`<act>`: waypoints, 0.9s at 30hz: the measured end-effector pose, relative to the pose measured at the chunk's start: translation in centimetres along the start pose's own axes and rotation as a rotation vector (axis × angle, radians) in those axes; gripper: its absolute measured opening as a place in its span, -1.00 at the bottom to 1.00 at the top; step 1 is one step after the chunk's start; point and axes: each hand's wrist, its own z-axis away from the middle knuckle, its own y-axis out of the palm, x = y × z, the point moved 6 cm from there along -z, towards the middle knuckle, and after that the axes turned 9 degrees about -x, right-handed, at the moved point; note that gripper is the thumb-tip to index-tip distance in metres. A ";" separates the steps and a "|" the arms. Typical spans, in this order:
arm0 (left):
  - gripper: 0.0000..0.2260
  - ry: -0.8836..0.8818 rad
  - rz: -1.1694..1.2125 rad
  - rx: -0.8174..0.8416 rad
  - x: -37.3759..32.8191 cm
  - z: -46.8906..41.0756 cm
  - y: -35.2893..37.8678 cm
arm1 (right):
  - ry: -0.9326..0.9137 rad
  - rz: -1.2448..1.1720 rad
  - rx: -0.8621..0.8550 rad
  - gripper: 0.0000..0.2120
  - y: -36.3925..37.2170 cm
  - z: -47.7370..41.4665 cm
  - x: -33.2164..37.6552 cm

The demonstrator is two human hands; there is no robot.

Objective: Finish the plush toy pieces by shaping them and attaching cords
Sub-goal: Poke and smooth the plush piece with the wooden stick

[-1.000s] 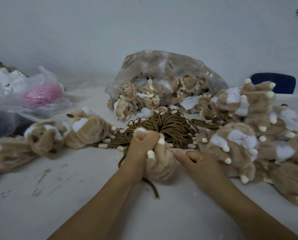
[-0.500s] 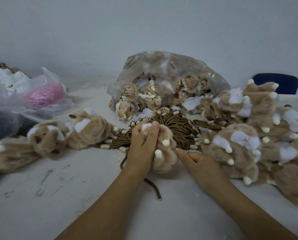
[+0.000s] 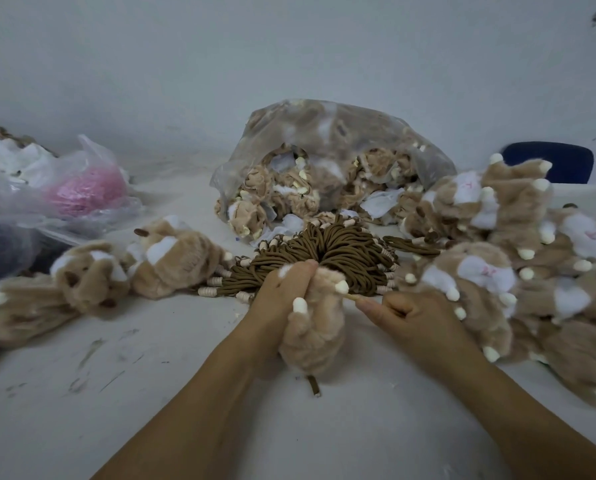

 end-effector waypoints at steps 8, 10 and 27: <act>-0.62 0.217 -0.139 -0.222 -1.2 -0.5 0.3 | 0.299 -0.228 0.009 -0.47 3.1 1.6 0.3; -0.70 0.282 -0.192 -0.218 -1.3 -0.2 0.4 | 0.339 -0.214 0.019 -0.47 3.4 1.5 0.0; -0.63 0.331 -0.090 -0.274 -1.5 -0.4 -0.9 | 0.223 -0.080 0.052 -0.40 0.5 0.4 -1.2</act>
